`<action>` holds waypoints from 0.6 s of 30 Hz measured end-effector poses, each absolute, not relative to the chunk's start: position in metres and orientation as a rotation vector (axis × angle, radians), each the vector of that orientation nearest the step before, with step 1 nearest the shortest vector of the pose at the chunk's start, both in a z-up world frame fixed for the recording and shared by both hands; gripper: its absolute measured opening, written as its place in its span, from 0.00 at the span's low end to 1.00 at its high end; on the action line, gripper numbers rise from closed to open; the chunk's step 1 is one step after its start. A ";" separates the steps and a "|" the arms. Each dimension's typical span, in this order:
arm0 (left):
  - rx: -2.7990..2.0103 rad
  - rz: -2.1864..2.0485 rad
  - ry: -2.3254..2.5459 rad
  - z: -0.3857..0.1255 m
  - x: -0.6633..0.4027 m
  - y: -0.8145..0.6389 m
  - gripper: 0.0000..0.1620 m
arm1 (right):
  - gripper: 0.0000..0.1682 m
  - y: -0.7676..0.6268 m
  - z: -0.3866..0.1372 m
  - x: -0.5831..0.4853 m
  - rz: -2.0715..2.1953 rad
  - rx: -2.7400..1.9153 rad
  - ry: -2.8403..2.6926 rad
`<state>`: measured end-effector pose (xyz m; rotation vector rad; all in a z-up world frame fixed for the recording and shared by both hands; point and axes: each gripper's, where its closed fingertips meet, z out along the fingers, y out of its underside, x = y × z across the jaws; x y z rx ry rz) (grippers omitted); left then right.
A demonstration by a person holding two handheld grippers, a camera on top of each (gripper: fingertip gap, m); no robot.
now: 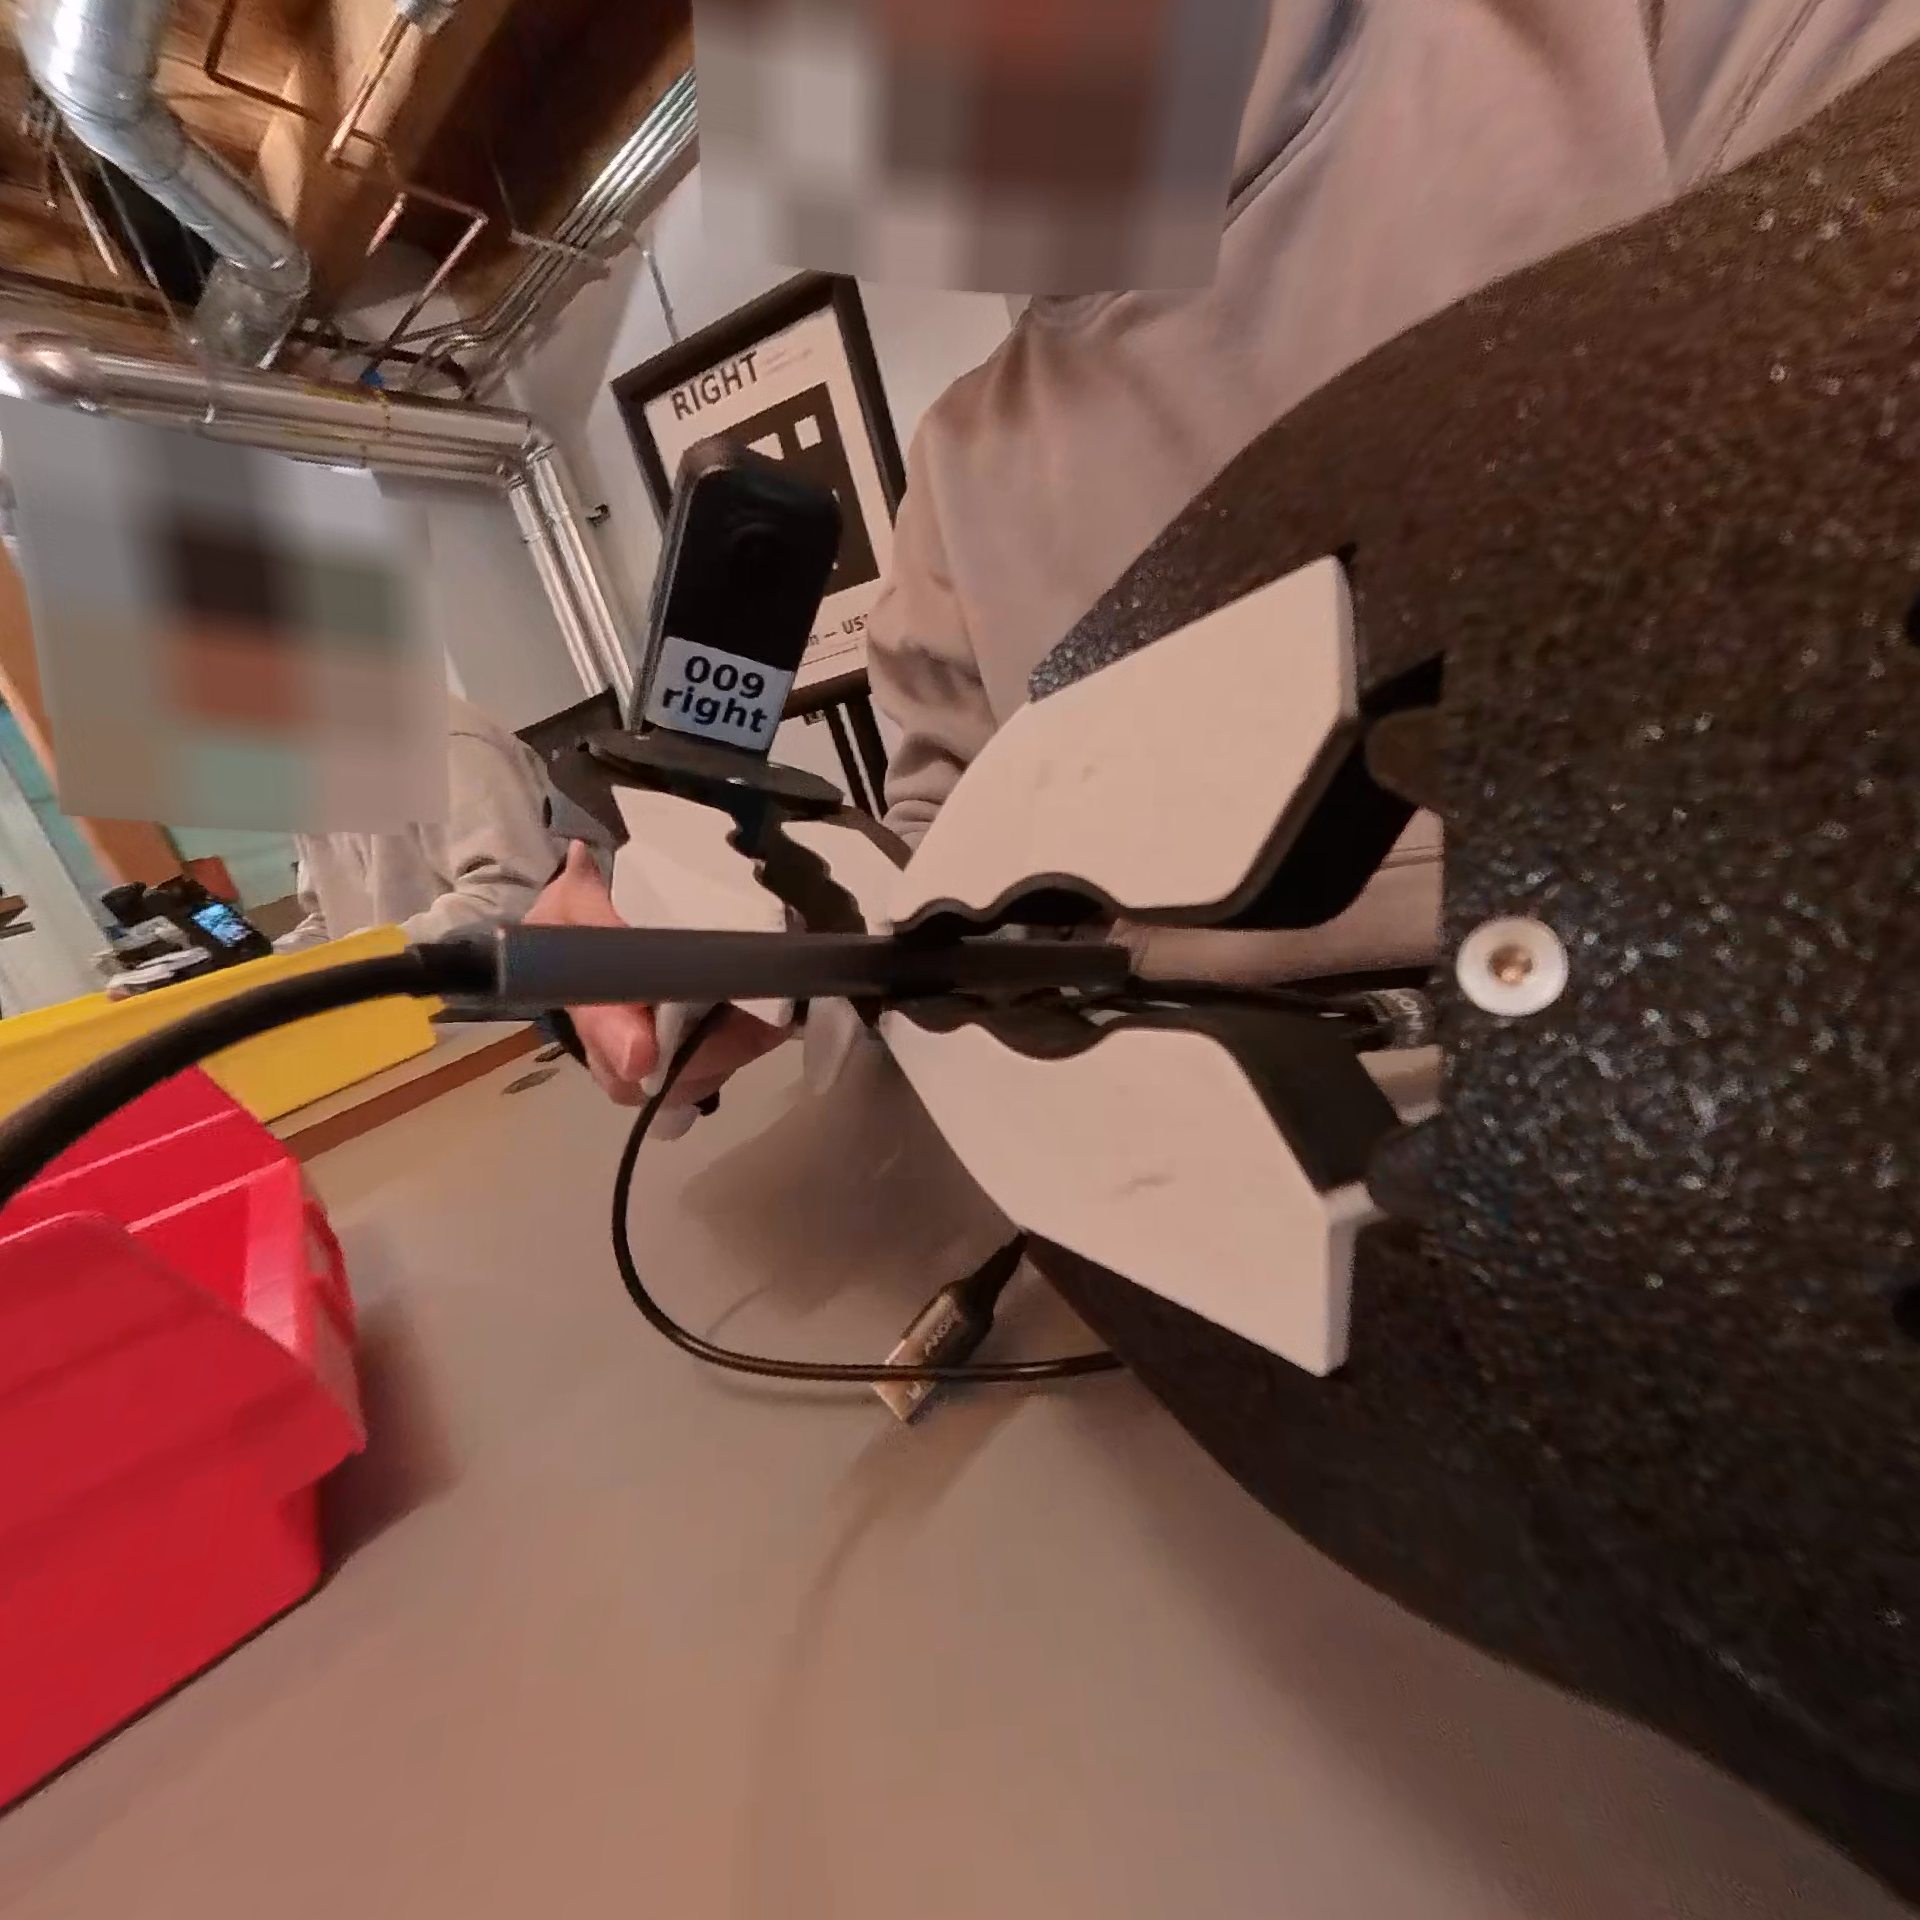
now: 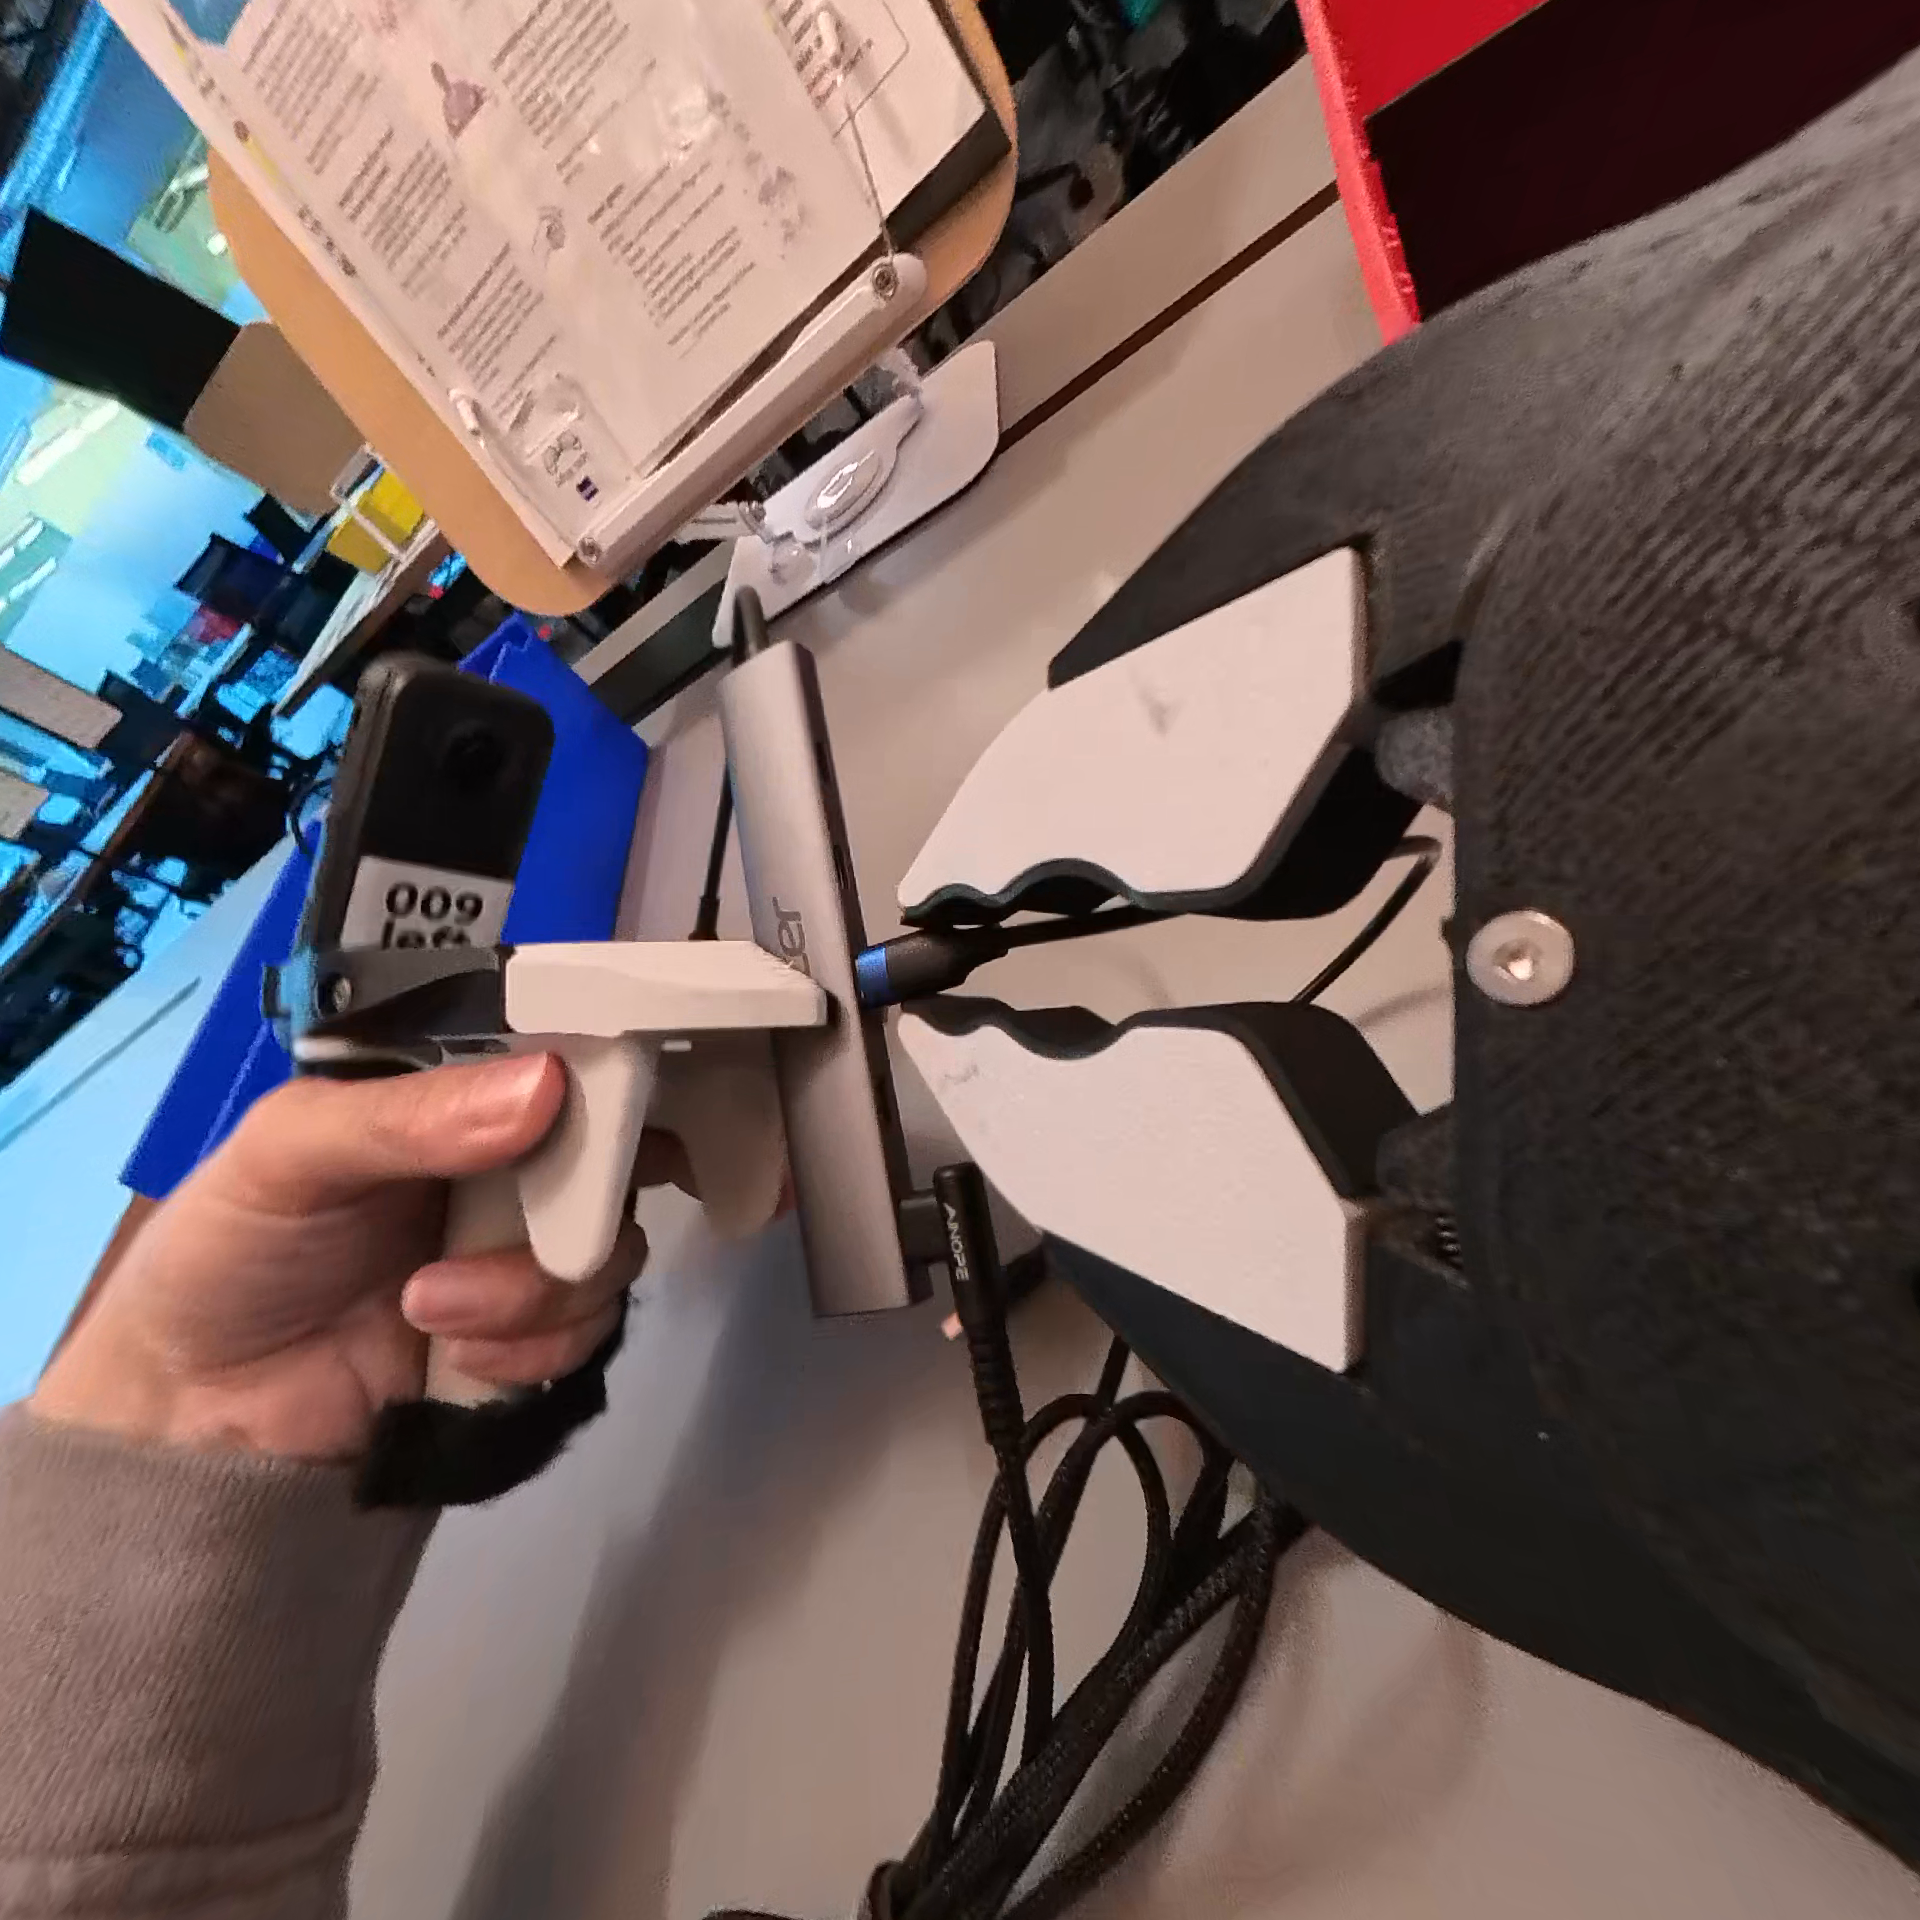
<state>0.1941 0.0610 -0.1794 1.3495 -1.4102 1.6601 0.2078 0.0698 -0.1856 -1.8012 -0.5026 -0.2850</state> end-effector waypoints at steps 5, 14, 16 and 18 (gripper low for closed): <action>1.478 1.958 -1.400 -0.166 0.210 0.074 0.10 | 0.07 0.073 -0.176 0.230 -0.293 -1.796 -0.259; 1.629 2.310 -2.350 -0.170 0.196 0.080 0.21 | 0.07 0.063 -0.185 0.244 0.019 -1.893 0.032; 1.632 2.262 -2.694 -0.173 0.193 0.078 0.22 | 0.07 0.063 -0.185 0.244 0.043 -1.893 0.069; 1.616 2.185 -2.944 -0.175 0.193 0.074 0.23 | 0.07 0.064 -0.186 0.242 0.080 -1.891 0.100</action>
